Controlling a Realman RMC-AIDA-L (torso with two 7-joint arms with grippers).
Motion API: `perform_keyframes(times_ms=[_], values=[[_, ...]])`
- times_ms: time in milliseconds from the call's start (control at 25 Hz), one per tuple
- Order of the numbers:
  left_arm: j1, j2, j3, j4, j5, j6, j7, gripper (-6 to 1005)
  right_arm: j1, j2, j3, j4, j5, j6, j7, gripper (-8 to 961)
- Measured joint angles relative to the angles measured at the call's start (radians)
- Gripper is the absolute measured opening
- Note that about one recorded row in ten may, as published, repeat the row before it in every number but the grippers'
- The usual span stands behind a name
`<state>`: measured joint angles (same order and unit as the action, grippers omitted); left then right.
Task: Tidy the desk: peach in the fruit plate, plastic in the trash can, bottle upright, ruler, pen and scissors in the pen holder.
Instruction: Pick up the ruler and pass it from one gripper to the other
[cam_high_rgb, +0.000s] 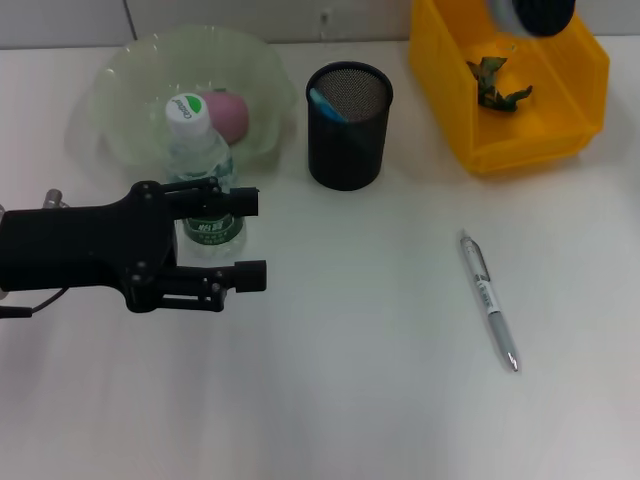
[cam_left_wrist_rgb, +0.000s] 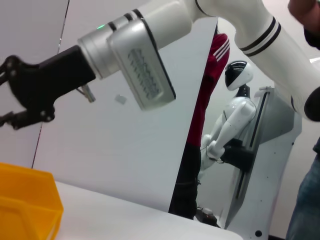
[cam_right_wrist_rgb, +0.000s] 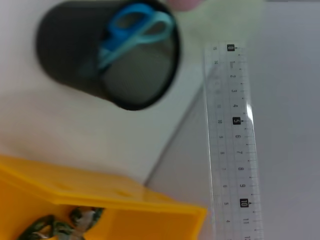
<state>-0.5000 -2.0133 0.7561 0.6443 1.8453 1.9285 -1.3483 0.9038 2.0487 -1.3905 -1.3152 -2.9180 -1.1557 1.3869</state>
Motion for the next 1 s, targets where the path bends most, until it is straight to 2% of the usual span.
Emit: perform_keyframes(times_ms=[160, 240, 320, 400, 560, 680, 760, 800, 840, 880, 960, 1000], values=[[0.006, 0.006, -0.012, 0.001, -0.013, 0.012, -0.003, 729, -0.055, 0.025, 0.139, -0.099, 0.054, -0.02, 0.003, 377], [0.006, 0.006, -0.012, 0.001, -0.013, 0.012, -0.003, 728, -0.104, 0.03, 0.213, -0.168, 0.142, -0.049, 0.042, 377], [0.009, 0.016, -0.038, 0.002, -0.014, 0.027, -0.003, 726, -0.149, 0.03, 0.26, -0.216, 0.23, -0.074, 0.08, 377], [0.012, 0.019, -0.053, 0.002, -0.015, 0.03, -0.003, 724, -0.22, 0.031, 0.304, -0.263, 0.358, -0.098, 0.117, 377], [0.011, 0.029, -0.085, 0.004, -0.019, 0.03, -0.038, 721, -0.436, 0.034, 0.323, -0.309, 0.701, -0.09, 0.152, 377], [0.008, 0.032, -0.088, 0.009, -0.02, 0.03, -0.058, 719, -0.591, 0.036, 0.314, -0.271, 0.951, -0.074, 0.126, 377], [-0.014, 0.035, -0.102, 0.097, -0.024, 0.018, -0.191, 718, -0.686, 0.038, 0.305, -0.211, 1.126, -0.071, 0.06, 376], [-0.014, 0.035, -0.102, 0.097, -0.024, 0.018, -0.191, 717, -0.723, 0.038, 0.298, -0.17, 1.211, -0.07, 0.015, 376], [-0.02, 0.033, -0.103, 0.125, -0.024, 0.013, -0.228, 716, -0.751, 0.039, 0.287, -0.129, 1.276, -0.076, -0.025, 376], [-0.05, 0.026, -0.103, 0.232, -0.024, -0.015, -0.371, 715, -0.78, 0.039, 0.267, -0.079, 1.355, -0.076, -0.081, 376], [-0.074, 0.02, -0.102, 0.304, -0.023, -0.047, -0.474, 714, -0.826, 0.039, 0.219, 0.021, 1.489, -0.079, -0.194, 376], [-0.074, 0.02, -0.102, 0.304, -0.023, -0.047, -0.474, 713, -0.838, 0.04, 0.195, 0.073, 1.549, -0.078, -0.248, 376]])
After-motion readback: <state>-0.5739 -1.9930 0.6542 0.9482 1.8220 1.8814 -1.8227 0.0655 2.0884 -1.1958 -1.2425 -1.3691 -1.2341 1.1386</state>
